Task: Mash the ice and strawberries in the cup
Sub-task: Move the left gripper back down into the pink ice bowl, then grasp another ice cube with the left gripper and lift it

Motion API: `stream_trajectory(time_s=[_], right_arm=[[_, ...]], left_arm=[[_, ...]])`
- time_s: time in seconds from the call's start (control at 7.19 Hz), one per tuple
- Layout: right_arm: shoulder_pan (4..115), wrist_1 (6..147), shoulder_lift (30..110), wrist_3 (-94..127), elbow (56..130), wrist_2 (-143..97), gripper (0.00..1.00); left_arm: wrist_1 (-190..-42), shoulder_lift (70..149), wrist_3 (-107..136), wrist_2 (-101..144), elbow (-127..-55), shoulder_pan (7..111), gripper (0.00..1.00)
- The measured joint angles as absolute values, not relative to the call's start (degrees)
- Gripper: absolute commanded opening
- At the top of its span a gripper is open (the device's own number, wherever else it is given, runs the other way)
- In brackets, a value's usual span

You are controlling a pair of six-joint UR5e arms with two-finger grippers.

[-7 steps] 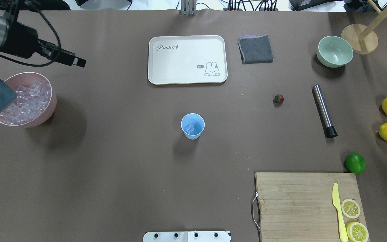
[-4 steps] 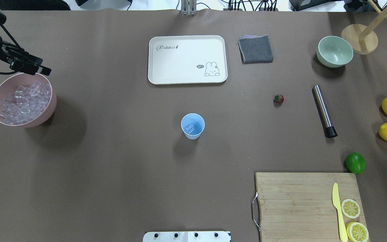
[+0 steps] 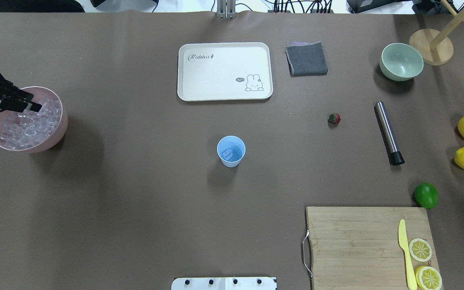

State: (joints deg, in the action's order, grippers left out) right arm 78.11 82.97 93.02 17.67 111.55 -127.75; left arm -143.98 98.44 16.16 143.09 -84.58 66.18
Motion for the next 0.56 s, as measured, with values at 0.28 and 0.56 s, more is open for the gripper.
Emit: stream_trajectory(time_s=[0.28, 0.56], right_arm=[[78.1, 83.0, 93.2, 17.7, 111.7, -127.8, 1.0], [77.9, 83.0, 93.2, 17.7, 111.7, -127.7, 1.0]], left_arm=[[-144.0, 98.0, 15.5, 140.4, -83.6, 64.7, 0.59], [-144.0, 98.0, 15.4, 137.6, -83.2, 62.1, 0.59]])
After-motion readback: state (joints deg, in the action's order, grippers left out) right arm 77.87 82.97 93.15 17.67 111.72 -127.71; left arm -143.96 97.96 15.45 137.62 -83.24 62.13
